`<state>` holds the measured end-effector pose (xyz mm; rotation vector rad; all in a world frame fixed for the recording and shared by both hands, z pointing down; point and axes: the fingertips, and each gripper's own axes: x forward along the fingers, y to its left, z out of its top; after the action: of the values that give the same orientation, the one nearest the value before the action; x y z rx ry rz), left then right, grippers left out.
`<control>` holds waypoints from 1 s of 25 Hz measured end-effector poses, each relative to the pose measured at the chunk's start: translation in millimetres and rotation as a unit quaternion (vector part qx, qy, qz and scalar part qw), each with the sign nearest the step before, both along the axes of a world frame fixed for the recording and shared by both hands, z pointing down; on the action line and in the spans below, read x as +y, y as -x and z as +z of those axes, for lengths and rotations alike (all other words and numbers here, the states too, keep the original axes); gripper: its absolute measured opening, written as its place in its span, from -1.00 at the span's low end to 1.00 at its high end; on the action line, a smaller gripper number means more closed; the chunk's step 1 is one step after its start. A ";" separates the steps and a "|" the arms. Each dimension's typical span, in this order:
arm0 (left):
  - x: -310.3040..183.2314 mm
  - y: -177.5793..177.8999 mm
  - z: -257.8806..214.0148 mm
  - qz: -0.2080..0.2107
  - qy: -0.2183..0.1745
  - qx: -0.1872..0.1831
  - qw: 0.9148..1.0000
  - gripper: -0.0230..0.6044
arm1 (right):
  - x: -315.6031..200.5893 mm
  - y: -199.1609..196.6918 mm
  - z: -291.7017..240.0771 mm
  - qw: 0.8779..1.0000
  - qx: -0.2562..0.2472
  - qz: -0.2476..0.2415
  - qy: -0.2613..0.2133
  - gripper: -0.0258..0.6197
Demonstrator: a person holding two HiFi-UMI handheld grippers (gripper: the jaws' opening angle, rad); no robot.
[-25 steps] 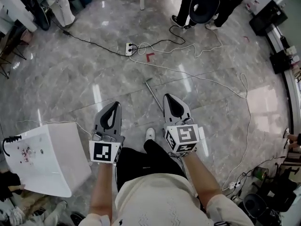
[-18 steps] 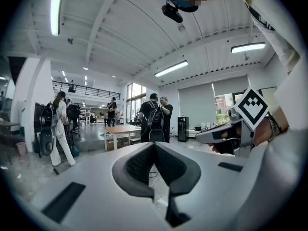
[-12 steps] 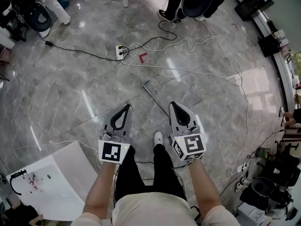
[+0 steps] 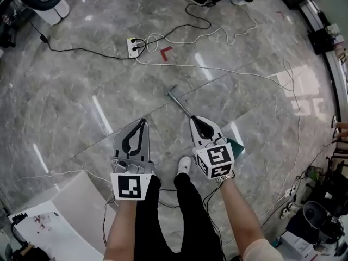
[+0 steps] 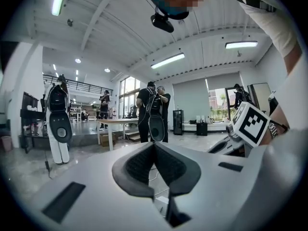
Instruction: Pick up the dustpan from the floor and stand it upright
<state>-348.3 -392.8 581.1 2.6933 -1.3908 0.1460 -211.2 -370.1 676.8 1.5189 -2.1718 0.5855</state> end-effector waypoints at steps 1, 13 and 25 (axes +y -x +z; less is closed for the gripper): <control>-3.9 -3.1 24.7 -0.005 0.001 -0.006 1.000 -0.89 | -6.2 -5.1 31.4 1.000 0.006 -0.005 0.014 -0.87; -62.8 -44.0 367.5 -0.060 0.012 0.011 0.998 -0.89 | -93.6 -41.0 425.2 0.981 0.049 -0.097 0.159 -0.87; -85.5 -48.0 581.6 -0.085 -0.032 -0.002 0.996 -0.89 | -134.0 -44.6 702.4 0.940 0.128 -0.204 0.241 -0.54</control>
<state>-300.2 -478.2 1162.7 2.6090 -1.6448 0.0925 -166.6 -504.1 1379.2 0.8077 -1.8804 0.6692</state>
